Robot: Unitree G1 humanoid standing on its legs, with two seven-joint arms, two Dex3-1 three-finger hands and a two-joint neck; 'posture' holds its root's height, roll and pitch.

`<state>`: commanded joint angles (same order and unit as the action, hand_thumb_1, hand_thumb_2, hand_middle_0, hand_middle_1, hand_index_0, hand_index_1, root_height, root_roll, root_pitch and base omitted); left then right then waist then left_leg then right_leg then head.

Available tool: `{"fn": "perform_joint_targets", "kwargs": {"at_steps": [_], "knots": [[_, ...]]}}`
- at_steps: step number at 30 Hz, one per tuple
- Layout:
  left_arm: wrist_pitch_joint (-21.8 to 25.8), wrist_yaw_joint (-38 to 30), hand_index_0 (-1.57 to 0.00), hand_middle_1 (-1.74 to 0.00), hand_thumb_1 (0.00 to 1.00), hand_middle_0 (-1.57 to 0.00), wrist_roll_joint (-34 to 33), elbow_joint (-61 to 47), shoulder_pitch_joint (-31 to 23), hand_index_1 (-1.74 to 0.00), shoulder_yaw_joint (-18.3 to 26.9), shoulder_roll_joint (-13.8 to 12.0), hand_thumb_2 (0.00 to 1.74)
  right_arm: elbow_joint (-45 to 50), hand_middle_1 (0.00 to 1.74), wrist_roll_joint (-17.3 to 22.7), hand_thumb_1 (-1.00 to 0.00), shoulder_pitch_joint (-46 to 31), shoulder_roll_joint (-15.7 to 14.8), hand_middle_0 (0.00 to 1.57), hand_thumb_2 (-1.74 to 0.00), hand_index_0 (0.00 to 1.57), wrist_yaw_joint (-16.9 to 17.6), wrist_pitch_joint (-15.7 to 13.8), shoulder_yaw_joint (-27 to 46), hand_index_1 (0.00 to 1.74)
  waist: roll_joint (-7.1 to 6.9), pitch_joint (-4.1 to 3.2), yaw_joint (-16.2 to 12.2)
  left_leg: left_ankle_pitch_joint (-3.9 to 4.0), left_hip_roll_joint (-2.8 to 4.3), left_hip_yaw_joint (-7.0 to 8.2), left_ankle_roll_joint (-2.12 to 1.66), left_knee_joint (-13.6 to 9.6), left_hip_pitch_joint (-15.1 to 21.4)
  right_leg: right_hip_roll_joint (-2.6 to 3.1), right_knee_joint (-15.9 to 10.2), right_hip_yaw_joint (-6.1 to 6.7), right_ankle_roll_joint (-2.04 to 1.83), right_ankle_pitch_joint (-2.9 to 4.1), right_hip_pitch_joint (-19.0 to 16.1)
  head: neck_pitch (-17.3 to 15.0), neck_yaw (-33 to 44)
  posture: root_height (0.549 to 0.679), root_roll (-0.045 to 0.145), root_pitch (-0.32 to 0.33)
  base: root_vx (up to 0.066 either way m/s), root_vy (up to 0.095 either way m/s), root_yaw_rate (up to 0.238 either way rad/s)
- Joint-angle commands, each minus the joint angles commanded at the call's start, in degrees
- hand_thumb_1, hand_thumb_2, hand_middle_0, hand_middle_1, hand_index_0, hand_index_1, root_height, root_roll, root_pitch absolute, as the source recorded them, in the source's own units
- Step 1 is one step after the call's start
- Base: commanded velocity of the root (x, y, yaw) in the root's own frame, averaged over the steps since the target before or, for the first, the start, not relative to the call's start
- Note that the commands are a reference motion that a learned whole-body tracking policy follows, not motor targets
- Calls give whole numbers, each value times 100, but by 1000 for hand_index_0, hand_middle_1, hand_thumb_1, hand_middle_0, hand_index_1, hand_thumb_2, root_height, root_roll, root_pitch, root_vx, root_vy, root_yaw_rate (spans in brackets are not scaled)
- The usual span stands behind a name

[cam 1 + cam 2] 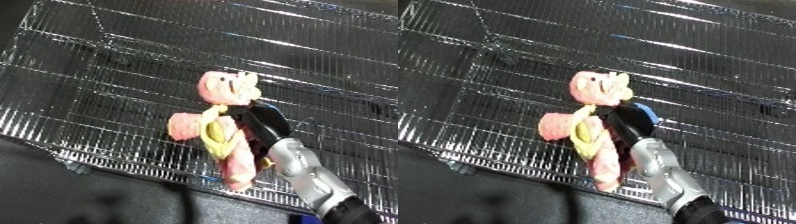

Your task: Pick up the object and place it into the box

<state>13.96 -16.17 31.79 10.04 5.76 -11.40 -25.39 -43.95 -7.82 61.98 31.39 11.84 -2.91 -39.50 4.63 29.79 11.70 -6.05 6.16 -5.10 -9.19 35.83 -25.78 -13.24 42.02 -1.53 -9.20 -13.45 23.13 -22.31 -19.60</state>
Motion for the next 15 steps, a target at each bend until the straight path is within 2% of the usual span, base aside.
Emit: {"fn": "perform_joint_targets", "kwargs": {"at_steps": [8, 11, 15], "knots": [[-132, 33, -1570, -1740, 1000, -1570, -70, 22, -171, -1740, 145, 68, 1740, 1734, 1740, 215, -1000, -998, 996, 1570, -1740, 1570, 310, -104, 1146, 1740, -40, 0, -403, -59, 49, 102, 14, 11, 213, 19, 20, 115, 11, -30, -111, 225, -253, 631, 29, -63, -10, -2, -117], [-181, 41, -1570, -1740, 1000, -1570, -104, -13, -242, -1740, 216, 119, 1740, 2418, 1740, 201, -1000, -1539, 1267, 1570, -1740, 1570, 398, -124, 1714, 1740, -36, 0, -576, -79, 69, 162, 19, 27, 265, 30, 51, 169, 11, -39, -102, 302, -369, 631, 33, -70, -9, 3, -153], [-221, 20, -1570, -1740, 1000, -1570, -140, -83, -339, -1740, 317, 202, 1740, 3183, 1740, 201, -1000, -2308, 1463, 1570, -1740, 1570, 535, -154, 2523, 1740, -23, 0, -795, -120, 88, 249, 31, 58, 337, 46, 81, 246, 12, -40, -85, 367, -685, 630, 38, -77, -1, 11, -180]]}}
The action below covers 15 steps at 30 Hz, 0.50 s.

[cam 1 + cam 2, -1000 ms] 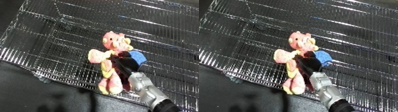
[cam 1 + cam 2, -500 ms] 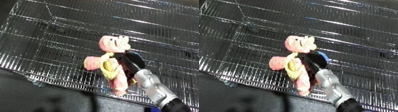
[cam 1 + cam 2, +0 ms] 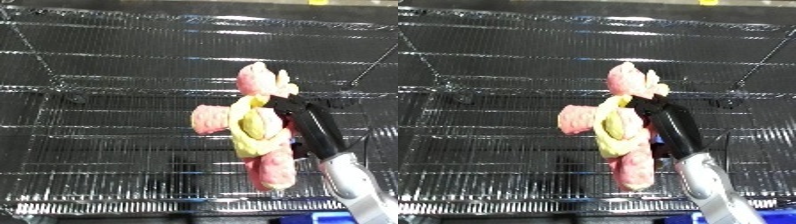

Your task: Pick up the object and place it into the box

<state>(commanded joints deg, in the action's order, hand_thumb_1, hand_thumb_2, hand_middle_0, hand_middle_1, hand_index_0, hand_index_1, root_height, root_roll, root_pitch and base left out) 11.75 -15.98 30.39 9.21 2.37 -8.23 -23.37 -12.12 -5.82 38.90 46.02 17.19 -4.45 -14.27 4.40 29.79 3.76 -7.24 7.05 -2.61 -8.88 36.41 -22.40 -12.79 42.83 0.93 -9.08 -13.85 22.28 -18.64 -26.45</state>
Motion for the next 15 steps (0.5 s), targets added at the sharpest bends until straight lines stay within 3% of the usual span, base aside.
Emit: {"fn": "perform_joint_targets", "kwargs": {"at_steps": [8, 15], "knots": [[-57, -46, -1570, -1740, 1000, -1570, -79, -233, -221, -1740, 187, 189, 1740, 1116, 1740, 1, -1000, -1748, -95, 1570, -1740, 1570, 460, -142, 1883, 1740, 41, 0, -474, -132, 38, 202, 32, 61, 187, 30, -70, 161, -5, 15, -76, 84, -1035, 631, 48, -92, 8, 20, -199], [-79, -85, -1570, -1740, 1000, -1570, -266, -385, -295, -1740, 287, 178, 1740, 1112, 1740, 237, -1000, -2977, -600, 1570, -1740, 1570, 1027, -311, 3274, 1740, 106, 0, -839, -186, 46, 331, 51, 6, 329, 42, -194, 258, -20, 31, -172, -112, -1982, 634, 54, -96, 1, 27, -125]]}}
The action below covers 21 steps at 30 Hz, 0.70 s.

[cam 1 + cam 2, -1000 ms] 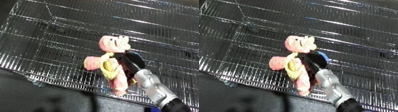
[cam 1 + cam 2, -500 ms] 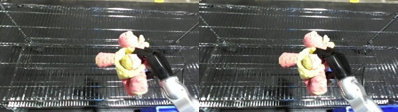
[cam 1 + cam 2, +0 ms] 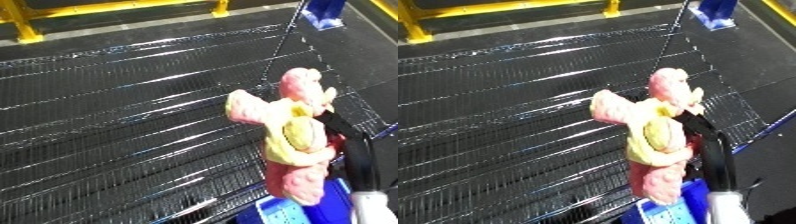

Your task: Pick up the object and place it into the box

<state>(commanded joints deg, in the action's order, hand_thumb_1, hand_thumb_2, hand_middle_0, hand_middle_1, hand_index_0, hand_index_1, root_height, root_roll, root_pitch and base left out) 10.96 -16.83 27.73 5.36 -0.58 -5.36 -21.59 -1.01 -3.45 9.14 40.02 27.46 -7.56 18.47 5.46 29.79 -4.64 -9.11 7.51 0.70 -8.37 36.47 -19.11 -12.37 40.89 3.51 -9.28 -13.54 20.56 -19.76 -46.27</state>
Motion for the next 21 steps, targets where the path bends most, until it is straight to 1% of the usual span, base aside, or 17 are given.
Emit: {"fn": "perform_joint_targets", "kwargs": {"at_steps": [5, 6, 10, 15, 20, 21], "knots": [[39, -50, -1570, -1740, 1000, -1570, -45, 22, 17, -1740, -14, -2, 1740, -232, 1740, 384, -1000, -390, -367, 1570, -1740, 1570, 400, -214, 647, 1740, 40, 0, -195, -30, 20, 76, 5, -38, 91, 6, -77, 41, -3, 19, -73, -185, -520, 635, 55, -98, -2, 25, -87], [48, -56, -1570, -1740, 1000, -1570, -41, 29, 23, -1740, -31, -1, 1740, -309, 1740, 495, -1000, -437, -440, 1570, -1740, 1570, 487, -272, 763, 1740, 47, 0, -246, -36, 28, 96, 2, -44, 109, 6, -94, 50, -3, 28, -86, -264, -750, 636, 56, -99, -5, 27, -113], [80, -71, -1570, -1740, 1000, -1570, -4, 67, 33, -1740, -103, 7, 1740, -634, 1740, 894, -1000, -681, -627, 1570, -1740, 1570, 734, -493, 1221, 1740, 85, 0, -473, -51, 61, 192, -16, -63, 182, -1, -147, 92, -1, 67, -119, -323, -1217, 637, 60, -102, -5, 41, -142], [117, -74, -1570, -1740, 1000, -1570, 86, 102, -28, -1740, -106, 40, 1740, -968, 1740, 1135, -1000, -952, -768, 1570, -1740, 1570, 878, -584, 1594, 1740, 180, 0, -699, -40, 95, 299, -37, -118, 250, 3, -232, 141, 18, 102, -142, -271, -1564, 640, 67, -100, -2, 46, -136], [180, -62, -1570, -1740, 1000, -1570, 153, 178, -70, -1740, -120, 18, 1740, -1560, 1740, 1725, -1000, -888, -850, 1570, -1740, 1570, 942, -791, 1758, 1740, 257, 0, -818, -23, 114, 383, -58, -190, 301, 5, -348, 167, 26, 178, -158, -259, -1653, 642, 70, -94, -8, 29, -97], [194, -57, -1570, -1740, 1000, -1570, 164, 185, -73, -1740, -127, 11, 1740, -1707, 1653, 1878, -950, -846, -850, 1492, -1653, 1492, 952, -851, 1785, 1653, 268, 0, -831, -20, 115, 395, -62, -198, 306, 5, -365, 170, 26, 191, -160, -264, -1656, 643, 70, -93, -11, 21, -72]]}}
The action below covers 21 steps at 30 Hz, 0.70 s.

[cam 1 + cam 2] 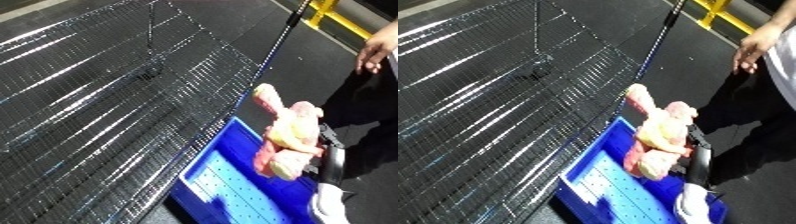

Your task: Pick up the object and place it into the box

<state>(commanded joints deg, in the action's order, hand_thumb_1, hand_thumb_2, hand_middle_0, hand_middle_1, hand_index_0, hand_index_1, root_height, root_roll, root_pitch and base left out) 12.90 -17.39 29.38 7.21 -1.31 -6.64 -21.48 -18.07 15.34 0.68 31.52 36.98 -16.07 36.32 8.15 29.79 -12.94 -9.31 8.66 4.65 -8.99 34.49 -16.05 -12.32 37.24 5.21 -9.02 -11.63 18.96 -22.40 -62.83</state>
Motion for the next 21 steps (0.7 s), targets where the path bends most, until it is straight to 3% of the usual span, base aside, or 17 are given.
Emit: {"fn": "perform_joint_targets", "kwargs": {"at_steps": [5, 8, 19, 21], "knots": [[54, 42, -1570, -1740, 1000, -1570, 50, -14, -15, -1740, -62, -68, 1740, -961, 1218, 1023, -700, 273, -63, 1099, -1218, 1099, -35, -334, 214, 1218, 30, 0, 4, 20, -2, 8, -29, -11, -12, -4, -62, -16, 6, 37, -30, 46, -4, 645, 72, -91, -16, 2, 5], [64, 63, -1570, -1740, 1000, -1570, 23, -16, -16, -1740, -68, -132, 1740, -1479, 957, 1420, -550, 313, 54, 864, -957, 864, -187, -367, 248, 957, 32, 0, 46, 39, -2, -4, -45, -28, -30, -8, -83, -39, 4, 46, -34, 34, 2, 645, 72, -90, -17, -12, 42], [24, 73, -1570, -1740, 1000, -1570, -11, -21, -74, -1740, 42, -162, 1740, -1825, 0, 1614, 0, 214, 82, 0, 0, 0, -533, -357, 127, 0, -3, 0, 160, 90, 18, -36, -58, -95, -15, 18, -91, -82, -10, 34, -64, -81, 98, 646, 71, -92, -4, -15, 28], [12, 74, -1570, -1740, 1000, -1570, -8, -18, -80, -1740, 48, -151, 1740, -1725, 0, 1567, 0, 187, 55, 0, 0, 0, -547, -370, 96, 0, -20, 0, 160, 100, 24, -39, -59, -111, -6, 22, -100, -83, -13, 37, -71, -109, 117, 646, 71, -93, -6, -6, 2]]}}
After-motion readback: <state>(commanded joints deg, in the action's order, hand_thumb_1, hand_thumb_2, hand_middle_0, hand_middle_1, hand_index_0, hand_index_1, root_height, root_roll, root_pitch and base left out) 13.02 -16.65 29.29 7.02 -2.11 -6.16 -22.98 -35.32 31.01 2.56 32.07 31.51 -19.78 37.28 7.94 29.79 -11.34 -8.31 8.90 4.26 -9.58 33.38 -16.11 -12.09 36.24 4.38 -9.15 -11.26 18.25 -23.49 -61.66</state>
